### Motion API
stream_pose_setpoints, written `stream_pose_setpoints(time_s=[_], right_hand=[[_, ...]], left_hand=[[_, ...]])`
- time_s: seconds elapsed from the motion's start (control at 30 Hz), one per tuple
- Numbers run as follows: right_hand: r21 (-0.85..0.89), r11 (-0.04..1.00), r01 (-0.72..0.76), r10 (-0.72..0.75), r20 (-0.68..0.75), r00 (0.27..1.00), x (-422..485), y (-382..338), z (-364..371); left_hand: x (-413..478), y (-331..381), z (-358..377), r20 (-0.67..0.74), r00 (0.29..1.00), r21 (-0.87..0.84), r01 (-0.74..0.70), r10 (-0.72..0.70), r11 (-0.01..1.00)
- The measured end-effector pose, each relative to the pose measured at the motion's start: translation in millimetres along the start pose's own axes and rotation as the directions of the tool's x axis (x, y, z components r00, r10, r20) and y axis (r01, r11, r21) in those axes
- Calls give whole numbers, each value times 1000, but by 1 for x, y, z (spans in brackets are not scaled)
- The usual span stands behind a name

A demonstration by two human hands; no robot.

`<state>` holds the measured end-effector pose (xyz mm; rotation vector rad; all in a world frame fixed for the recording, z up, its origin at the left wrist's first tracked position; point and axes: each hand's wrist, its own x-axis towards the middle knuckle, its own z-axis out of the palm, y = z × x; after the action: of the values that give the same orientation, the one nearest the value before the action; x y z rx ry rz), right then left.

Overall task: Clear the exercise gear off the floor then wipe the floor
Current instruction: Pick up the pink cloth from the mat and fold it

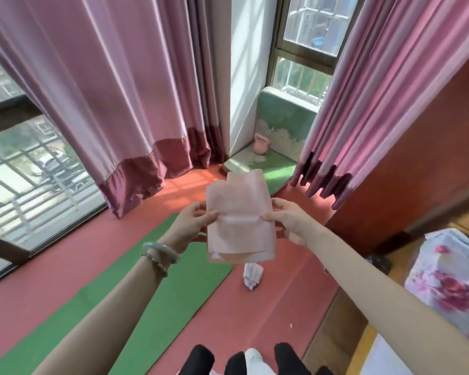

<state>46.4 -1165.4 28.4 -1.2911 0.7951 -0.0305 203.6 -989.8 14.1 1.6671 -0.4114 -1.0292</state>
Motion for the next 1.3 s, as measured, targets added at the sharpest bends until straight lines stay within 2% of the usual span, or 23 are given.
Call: stream_pose_setpoints(time_s=[0.33, 0.63, 0.9, 1.3], right_hand=[[76, 997, 14, -13, -14, 1000, 106, -61, -68], [153, 988, 15, -7, -54, 999, 233, -140, -95], [138, 989, 45, -41, -33, 999, 325, -199, -111], [84, 992, 99, -97, -20, 995, 555, -285, -161]], left_hand=[[139, 60, 20, 13, 1000, -28, -24, 25, 999], [285, 128, -5, 27, 998, -14, -59, 60, 998], [388, 167, -28, 13, 997, -12, -72, 72, 997], [627, 232, -66, 21, 999, -10, -36, 37, 999]])
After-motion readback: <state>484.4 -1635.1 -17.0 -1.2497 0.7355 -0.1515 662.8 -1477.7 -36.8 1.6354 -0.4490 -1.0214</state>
